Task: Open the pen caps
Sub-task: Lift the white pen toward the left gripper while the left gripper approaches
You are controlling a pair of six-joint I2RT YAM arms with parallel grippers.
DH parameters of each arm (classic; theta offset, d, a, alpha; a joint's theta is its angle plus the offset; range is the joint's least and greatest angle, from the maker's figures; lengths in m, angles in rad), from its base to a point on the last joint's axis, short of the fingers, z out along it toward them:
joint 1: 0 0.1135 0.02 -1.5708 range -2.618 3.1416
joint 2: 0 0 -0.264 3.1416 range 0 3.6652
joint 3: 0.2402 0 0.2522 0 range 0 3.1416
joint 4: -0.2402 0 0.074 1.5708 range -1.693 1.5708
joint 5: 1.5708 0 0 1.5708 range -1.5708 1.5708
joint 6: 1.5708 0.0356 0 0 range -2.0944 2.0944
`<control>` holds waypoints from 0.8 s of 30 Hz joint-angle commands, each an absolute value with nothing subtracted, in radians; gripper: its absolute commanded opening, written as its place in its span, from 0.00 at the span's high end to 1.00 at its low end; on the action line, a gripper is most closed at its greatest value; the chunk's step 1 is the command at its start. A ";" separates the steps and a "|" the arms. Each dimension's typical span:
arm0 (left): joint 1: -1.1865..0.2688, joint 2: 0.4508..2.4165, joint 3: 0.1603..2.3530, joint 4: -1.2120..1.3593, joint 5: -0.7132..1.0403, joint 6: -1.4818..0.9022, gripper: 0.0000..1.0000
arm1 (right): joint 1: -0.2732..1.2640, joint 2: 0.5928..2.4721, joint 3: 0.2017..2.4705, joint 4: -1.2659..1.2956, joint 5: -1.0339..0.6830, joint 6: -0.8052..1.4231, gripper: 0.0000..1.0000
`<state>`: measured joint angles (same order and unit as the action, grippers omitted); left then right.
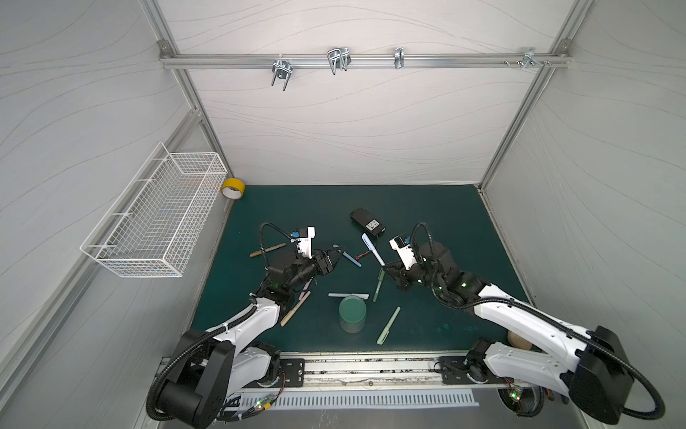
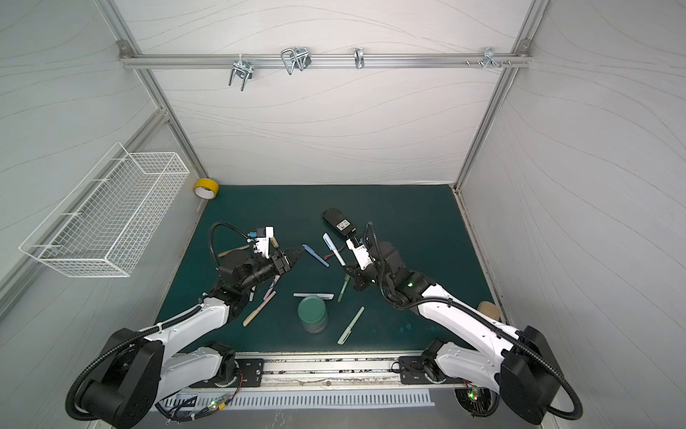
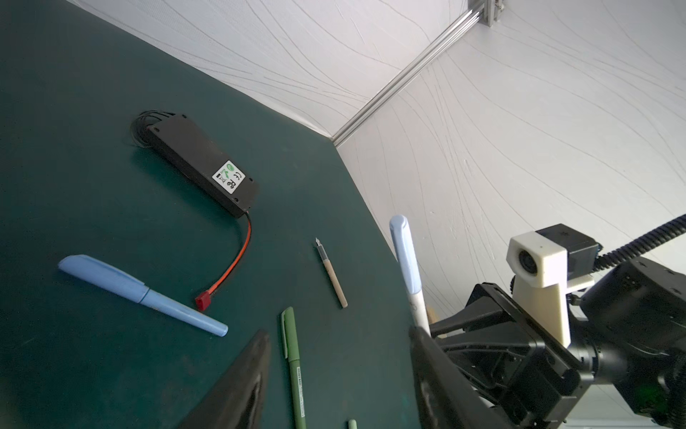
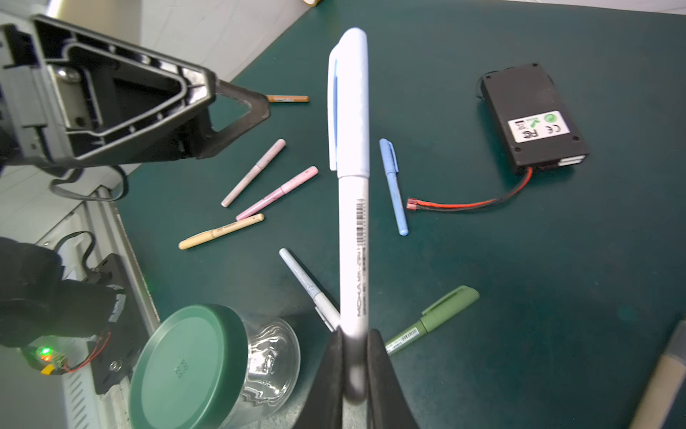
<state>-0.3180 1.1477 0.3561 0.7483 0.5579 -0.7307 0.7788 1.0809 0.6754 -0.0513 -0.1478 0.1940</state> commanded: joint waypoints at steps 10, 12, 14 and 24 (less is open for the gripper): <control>-0.328 1.254 0.348 1.058 0.687 -0.834 0.39 | 0.796 1.146 0.668 0.075 -0.269 0.177 1.00; -0.330 1.264 0.355 1.047 0.691 -0.831 0.40 | 0.802 1.153 0.670 0.077 -0.270 0.175 1.00; -0.333 1.265 0.359 1.038 0.691 -0.823 0.40 | 0.808 1.161 0.671 0.081 -0.277 0.172 1.00; -0.351 1.255 0.371 1.004 0.693 -0.800 0.47 | 0.835 1.195 0.689 0.079 -0.301 0.154 1.00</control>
<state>-0.3450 1.2598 0.3477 0.9581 0.6708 -0.8120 0.8227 1.1816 0.6662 0.0555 -0.2764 0.1825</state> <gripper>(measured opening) 0.535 0.119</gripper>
